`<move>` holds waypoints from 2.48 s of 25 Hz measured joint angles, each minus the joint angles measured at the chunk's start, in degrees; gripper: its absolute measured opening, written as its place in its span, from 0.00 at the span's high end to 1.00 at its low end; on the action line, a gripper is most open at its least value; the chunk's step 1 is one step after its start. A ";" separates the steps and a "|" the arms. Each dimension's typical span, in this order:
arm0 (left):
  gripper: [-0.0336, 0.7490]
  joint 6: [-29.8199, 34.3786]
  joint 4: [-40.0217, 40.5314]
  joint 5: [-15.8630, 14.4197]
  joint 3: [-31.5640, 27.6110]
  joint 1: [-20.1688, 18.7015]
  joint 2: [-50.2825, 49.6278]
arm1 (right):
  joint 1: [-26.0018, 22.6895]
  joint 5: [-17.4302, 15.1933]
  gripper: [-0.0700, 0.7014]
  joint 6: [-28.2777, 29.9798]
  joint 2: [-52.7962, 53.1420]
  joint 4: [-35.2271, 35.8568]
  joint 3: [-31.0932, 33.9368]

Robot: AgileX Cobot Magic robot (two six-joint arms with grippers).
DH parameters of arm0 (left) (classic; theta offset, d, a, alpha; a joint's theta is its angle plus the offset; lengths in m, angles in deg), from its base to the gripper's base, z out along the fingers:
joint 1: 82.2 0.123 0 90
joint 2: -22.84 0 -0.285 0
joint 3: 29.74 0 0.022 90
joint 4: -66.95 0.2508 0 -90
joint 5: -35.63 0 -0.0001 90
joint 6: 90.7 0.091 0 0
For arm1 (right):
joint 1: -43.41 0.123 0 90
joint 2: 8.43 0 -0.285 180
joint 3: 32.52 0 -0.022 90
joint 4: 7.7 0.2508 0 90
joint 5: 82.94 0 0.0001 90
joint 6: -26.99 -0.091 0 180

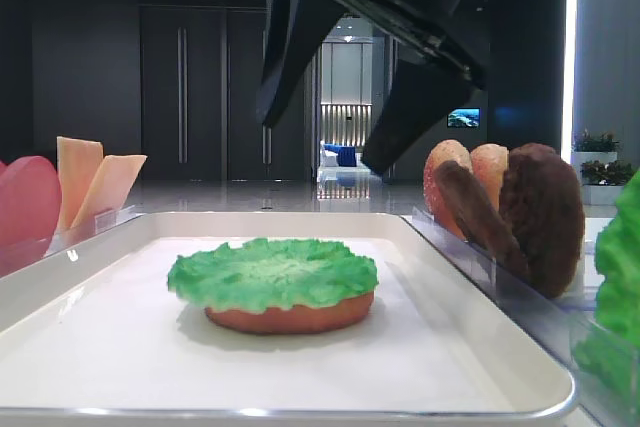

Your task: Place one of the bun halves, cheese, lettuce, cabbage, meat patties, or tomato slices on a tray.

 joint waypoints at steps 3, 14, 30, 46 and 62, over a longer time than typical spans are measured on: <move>0.60 0.00 0.00 0.00 0.00 0.00 0.00 | -0.74 -2.74 0.14 -1.98 0.00 -2.81 -1.38; 0.60 0.00 0.00 0.00 0.00 0.00 0.00 | -1.93 -12.17 0.14 -19.36 12.36 -21.71 -4.55; 0.60 0.00 0.00 0.00 0.00 0.00 0.00 | -40.06 -25.36 0.16 -11.78 14.53 -23.77 -4.55; 0.60 0.00 0.00 0.00 0.00 0.00 0.00 | -41.58 -24.94 0.21 -14.39 57.12 -27.66 31.34; 0.60 0.05 0.00 0.00 0.00 0.00 0.00 | -41.58 -20.85 0.21 -10.66 90.49 -27.26 40.01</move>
